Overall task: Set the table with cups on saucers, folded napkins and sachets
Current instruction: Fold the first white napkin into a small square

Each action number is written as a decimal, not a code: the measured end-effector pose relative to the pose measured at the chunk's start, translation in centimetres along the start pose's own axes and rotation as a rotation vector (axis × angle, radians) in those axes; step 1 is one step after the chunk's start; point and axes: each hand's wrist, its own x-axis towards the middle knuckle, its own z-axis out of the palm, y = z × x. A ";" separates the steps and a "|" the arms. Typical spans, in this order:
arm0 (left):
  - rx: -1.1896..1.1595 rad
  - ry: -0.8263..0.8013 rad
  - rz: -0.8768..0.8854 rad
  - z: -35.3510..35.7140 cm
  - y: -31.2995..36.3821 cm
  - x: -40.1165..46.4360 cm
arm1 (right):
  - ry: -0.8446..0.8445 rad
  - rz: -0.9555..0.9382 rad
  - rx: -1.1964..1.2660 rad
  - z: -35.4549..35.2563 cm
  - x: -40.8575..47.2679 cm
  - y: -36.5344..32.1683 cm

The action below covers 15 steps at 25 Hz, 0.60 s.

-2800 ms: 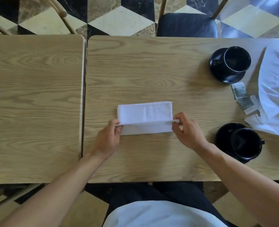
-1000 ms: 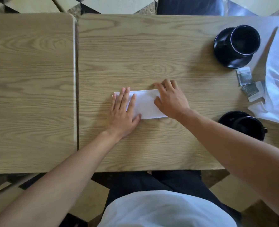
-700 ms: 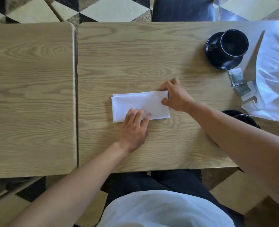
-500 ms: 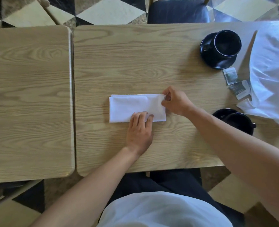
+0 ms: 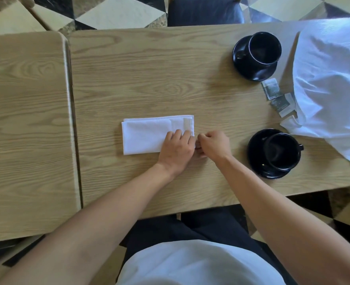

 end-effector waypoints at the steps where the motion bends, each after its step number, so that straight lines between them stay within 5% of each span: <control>1: 0.001 -0.002 0.009 -0.1 0.0 0.1 | -0.008 0.017 0.035 -0.1 0.1 0.3; 10: -0.188 -0.041 -0.081 -0.3 -1.0 0.7 | -0.177 0.130 0.450 -0.9 -0.9 -0.5; 12: -0.403 -0.027 -0.175 -1.2 -1.4 0.7 | -0.073 -0.157 0.289 -1.1 -1.1 -0.5; 15: -0.648 0.046 -0.321 -3.6 -2.5 0.2 | -0.015 -0.834 -0.382 -1.6 -1.3 -0.6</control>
